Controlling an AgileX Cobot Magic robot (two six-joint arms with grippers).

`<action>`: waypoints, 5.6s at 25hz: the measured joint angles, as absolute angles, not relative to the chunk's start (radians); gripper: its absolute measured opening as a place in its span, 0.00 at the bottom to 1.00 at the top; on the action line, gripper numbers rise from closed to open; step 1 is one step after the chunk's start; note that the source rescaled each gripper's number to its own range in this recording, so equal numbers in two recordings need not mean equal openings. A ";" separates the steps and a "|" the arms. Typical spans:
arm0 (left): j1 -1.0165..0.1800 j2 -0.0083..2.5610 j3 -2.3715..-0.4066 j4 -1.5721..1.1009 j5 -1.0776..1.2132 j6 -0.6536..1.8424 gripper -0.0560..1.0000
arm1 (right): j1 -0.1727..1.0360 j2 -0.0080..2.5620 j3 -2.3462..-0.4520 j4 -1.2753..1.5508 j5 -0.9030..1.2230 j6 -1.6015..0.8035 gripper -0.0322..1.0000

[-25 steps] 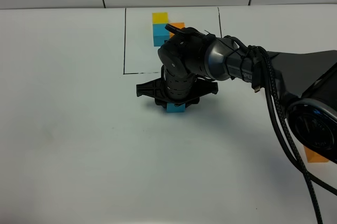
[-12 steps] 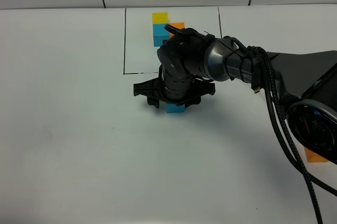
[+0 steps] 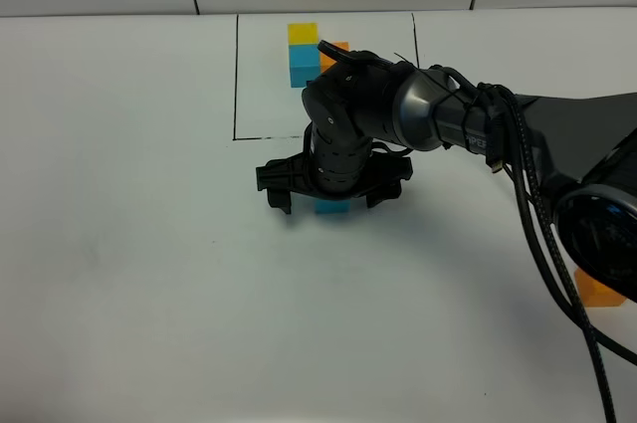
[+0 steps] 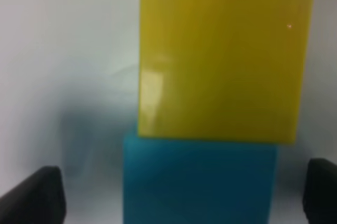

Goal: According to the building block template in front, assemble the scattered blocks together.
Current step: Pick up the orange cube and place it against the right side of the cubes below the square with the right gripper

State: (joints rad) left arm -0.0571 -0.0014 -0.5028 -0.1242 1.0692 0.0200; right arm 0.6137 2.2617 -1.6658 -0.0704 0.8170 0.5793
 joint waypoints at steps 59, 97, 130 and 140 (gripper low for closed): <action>-0.057 -0.001 -0.503 -0.124 1.069 0.020 0.68 | -0.063 1.670 -0.619 -0.021 0.432 0.017 0.81; -0.057 -0.001 -0.503 -0.124 1.069 0.020 0.68 | 0.320 1.914 -1.240 -0.094 0.893 -0.846 0.06; -0.057 -0.001 -0.503 -0.124 1.069 0.020 0.68 | 0.402 2.248 -1.641 0.112 0.917 -1.194 0.06; -0.057 -0.001 -0.503 -0.124 1.069 0.020 0.68 | 0.402 2.261 -1.647 0.154 0.908 -1.216 0.06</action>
State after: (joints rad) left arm -0.0571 -0.0014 -0.5028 -0.1242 1.0692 0.0200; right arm 0.4020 2.2614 -1.6467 0.1544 0.9075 -1.2164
